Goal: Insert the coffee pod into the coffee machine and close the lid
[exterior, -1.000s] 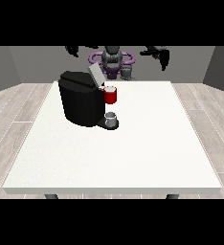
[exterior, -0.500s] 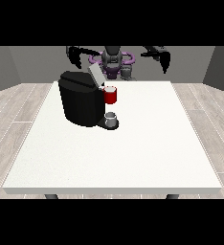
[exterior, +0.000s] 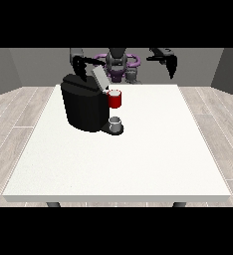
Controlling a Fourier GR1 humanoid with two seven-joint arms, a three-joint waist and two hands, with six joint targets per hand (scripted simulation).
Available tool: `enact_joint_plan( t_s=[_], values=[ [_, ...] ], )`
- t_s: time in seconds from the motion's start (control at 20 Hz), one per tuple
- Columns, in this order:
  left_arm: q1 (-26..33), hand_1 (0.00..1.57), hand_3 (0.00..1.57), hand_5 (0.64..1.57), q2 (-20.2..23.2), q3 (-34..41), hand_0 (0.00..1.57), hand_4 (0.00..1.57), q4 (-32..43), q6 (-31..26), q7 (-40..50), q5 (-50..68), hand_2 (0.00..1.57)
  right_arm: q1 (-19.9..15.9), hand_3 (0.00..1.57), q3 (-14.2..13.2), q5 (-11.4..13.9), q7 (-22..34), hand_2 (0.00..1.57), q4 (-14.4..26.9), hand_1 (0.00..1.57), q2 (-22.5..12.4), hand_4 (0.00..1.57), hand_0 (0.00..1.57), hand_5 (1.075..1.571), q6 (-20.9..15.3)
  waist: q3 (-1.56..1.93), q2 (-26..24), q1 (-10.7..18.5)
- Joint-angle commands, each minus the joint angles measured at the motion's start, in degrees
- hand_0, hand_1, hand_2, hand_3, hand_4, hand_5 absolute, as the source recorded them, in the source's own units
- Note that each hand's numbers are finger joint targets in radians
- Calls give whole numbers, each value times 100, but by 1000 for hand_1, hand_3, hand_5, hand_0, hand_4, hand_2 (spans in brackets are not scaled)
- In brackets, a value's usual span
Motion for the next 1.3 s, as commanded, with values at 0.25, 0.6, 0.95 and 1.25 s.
enact_joint_plan(
  t_s=[0.25,0.6,0.95,1.25],
  values=[
    [128,0,0,1571,-4,-174,0,0,-154,382,47,-63,0,-470,0,259,318,97,0,365,0,207,0,0,1571,-61,4,82,-144],
    [-37,0,0,1571,74,-205,0,0,-139,284,-456,18,0,-1144,0,-138,275,-179,0,887,0,-10,0,0,1571,-154,4,631,127],
    [-165,0,0,1571,135,-266,0,24,-326,512,184,48,0,-1164,0,-18,391,-306,0,1120,0,-33,0,0,1571,61,5,443,113],
    [68,0,0,1571,451,-55,0,148,54,260,-72,190,0,-1103,0,297,585,-73,0,917,0,271,114,0,1571,-84,4,234,25]
  ],
)
